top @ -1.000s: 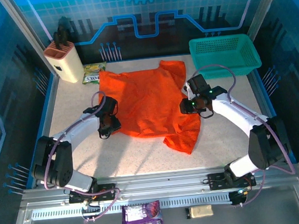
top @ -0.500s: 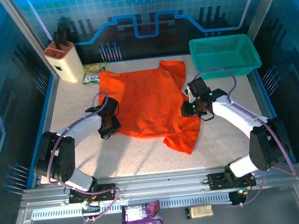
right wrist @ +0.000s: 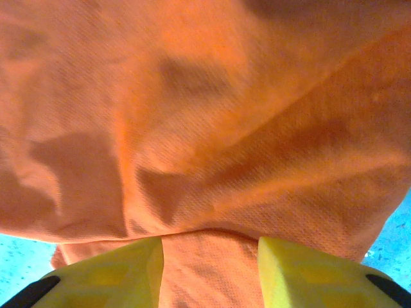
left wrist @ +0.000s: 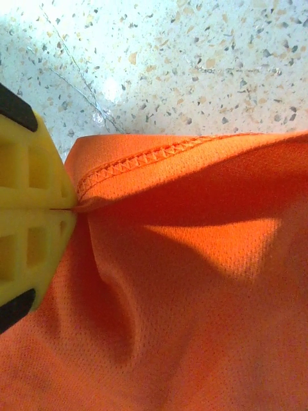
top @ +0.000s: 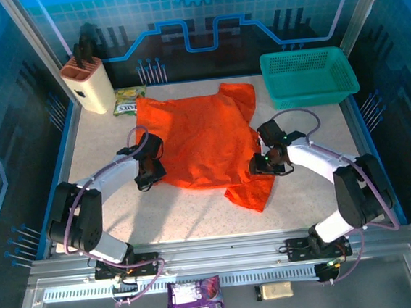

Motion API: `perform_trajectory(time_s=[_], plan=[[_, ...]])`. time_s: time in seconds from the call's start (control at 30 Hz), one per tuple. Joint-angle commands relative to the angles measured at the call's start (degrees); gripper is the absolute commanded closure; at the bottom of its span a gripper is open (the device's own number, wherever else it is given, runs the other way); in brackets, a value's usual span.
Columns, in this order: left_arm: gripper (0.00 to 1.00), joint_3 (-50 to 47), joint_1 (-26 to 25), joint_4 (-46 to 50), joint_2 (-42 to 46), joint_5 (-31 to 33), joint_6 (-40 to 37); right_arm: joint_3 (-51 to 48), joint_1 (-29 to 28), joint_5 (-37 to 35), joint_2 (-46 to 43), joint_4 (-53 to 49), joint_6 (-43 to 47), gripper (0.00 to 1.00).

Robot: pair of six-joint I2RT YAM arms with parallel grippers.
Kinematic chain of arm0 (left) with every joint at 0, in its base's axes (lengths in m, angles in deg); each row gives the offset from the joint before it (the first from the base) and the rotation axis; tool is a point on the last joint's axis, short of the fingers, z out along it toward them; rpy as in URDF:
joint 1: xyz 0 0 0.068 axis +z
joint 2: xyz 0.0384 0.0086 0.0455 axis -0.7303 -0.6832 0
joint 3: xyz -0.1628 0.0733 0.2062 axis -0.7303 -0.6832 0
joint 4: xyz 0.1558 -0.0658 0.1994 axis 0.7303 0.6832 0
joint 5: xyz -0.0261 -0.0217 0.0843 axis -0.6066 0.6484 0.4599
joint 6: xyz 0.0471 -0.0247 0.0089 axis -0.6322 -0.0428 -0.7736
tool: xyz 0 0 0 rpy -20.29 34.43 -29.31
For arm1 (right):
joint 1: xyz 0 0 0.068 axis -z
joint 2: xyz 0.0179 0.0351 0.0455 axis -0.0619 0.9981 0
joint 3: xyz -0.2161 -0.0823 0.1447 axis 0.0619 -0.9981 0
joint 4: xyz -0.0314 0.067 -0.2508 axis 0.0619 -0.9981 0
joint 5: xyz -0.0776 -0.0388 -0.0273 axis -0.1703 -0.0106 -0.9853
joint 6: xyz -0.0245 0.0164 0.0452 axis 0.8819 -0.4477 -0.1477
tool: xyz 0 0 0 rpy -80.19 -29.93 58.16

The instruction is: Fold the inside-out t-shirt

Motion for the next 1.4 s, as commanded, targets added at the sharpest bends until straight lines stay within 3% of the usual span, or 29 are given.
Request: perform_trajectory(time_s=[0.0,0.2,0.5,0.57,0.7,0.77,1.1,1.2,1.37], plan=[[1.0,-0.99,-0.21,0.49,1.74,0.94,-1.36,-0.81,-1.19,-1.26,1.36,-1.92,-2.93,0.57],[1.0,-0.91,-0.21,0.94,2.47,1.64,-1.66,-4.62,-1.66,-9.44,-1.65,-5.26,-4.59,0.56],[1.0,-1.1,-0.21,0.91,2.9,1.78,-1.97,-8.11,-1.18,-7.95,-2.1,-2.84,-4.79,0.58],[1.0,-0.97,-0.21,0.86,3.19,1.83,-2.19,-7.9,-0.99,-6.64,-1.15,-1.21,-4.32,0.62],[1.0,-0.55,-0.21,0.75,5.0,2.72,-3.34,-5.37,0.87,-6.07,-1.15,-1.69,-2.33,0.93],[1.0,-0.46,-0.13,0.18,7.24,3.76,-4.87,-3.74,3.52,-4.86,-3.23,-2.4,-0.94,1.0],[1.0,4.17,6.38,-0.02,21.31,3.98,-14.77,8.82,24.98,3.89,-10.33,-9.08,7.41,1.0],[1.0,8.33,9.04,-0.45,24.34,2.76,-17.79,11.23,28.79,5.13,-11.07,-10.69,8.77,1.0],[1.0,19.06,14.2,-0.46,24.63,-5.43,-21.58,14.96,31.38,6.95,-12.23,-12.2,8.83,1.0]])
